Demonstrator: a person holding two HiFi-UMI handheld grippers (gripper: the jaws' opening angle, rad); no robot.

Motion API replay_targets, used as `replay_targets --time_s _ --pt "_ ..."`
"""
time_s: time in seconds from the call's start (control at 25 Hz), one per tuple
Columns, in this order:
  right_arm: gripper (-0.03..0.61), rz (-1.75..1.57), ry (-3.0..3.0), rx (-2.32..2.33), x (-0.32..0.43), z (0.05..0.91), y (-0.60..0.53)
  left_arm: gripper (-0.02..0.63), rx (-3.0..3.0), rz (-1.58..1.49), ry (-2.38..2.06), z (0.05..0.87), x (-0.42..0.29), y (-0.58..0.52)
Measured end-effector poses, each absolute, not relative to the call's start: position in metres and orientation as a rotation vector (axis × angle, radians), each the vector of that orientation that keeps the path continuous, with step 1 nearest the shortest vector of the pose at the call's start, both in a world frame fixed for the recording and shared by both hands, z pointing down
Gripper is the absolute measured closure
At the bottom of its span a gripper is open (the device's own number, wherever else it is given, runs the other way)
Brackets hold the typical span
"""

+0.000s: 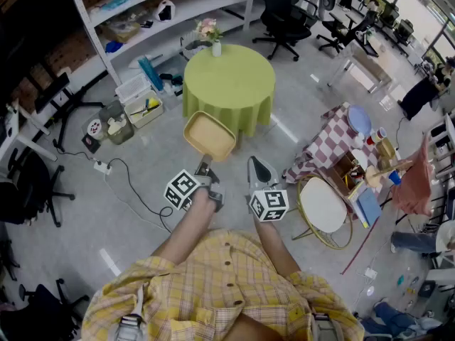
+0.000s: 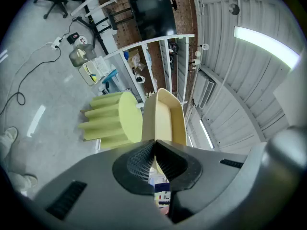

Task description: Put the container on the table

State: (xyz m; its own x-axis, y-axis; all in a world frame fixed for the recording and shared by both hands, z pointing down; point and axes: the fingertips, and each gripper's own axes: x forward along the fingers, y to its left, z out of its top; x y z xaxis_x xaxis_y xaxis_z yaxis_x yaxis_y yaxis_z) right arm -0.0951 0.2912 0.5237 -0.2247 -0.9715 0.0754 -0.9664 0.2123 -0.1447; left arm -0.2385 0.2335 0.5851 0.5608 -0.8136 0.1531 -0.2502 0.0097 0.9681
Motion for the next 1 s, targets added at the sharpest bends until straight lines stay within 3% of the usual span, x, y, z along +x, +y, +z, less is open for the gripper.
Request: replay_targets --time_s 1.0 --pt "0.580 -0.224 2.529 -1.841 -0.057 0.525 0.311 0.595 1.537 -0.587 -0.957 0.589 -0.191 0.262"
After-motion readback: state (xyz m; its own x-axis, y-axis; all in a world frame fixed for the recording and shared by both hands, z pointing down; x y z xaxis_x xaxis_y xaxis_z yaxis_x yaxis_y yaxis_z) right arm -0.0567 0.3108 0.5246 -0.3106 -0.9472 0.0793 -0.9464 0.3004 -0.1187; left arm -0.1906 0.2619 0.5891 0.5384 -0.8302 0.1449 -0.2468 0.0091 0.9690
